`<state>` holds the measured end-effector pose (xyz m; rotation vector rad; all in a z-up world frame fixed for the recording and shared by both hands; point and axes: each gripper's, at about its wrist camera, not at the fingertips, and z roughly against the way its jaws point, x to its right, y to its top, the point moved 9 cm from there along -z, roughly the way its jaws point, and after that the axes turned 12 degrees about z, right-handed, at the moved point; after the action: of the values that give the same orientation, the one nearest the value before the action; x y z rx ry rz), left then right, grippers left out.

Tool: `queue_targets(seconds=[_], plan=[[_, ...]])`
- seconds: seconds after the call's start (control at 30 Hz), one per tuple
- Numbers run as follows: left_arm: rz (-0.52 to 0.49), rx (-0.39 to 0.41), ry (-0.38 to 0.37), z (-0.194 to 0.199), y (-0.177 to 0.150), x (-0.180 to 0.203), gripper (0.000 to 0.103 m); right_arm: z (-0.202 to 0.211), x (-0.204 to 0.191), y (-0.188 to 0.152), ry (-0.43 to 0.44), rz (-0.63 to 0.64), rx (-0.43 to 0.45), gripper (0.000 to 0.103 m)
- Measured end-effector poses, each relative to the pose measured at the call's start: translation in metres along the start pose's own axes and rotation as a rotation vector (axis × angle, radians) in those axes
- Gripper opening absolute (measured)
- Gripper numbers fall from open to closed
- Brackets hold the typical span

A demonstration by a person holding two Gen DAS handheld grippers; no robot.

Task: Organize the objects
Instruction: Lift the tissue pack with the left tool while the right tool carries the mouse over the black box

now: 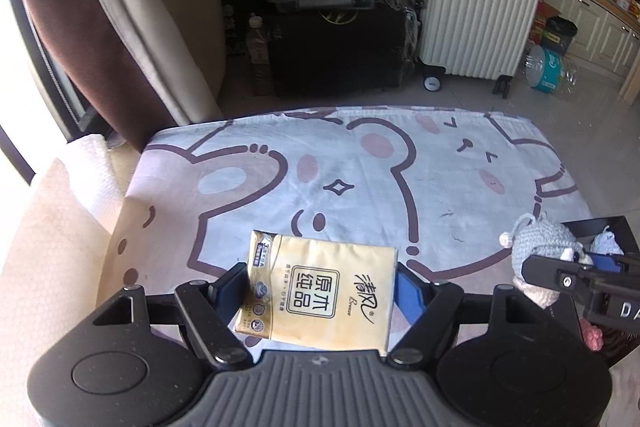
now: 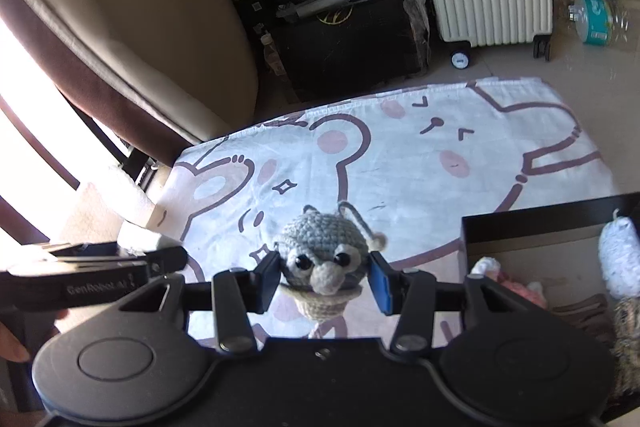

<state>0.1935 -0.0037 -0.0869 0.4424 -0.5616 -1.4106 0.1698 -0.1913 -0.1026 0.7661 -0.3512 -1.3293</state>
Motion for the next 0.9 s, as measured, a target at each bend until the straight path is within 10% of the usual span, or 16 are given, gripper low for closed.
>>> queue_targets(seconds=[0.9], plan=[[0.113,0.071,0.012,0.048,-0.019,0.046,0.076,0.06,0.012,0.003,-0.08,0.112,0.067,0.048]])
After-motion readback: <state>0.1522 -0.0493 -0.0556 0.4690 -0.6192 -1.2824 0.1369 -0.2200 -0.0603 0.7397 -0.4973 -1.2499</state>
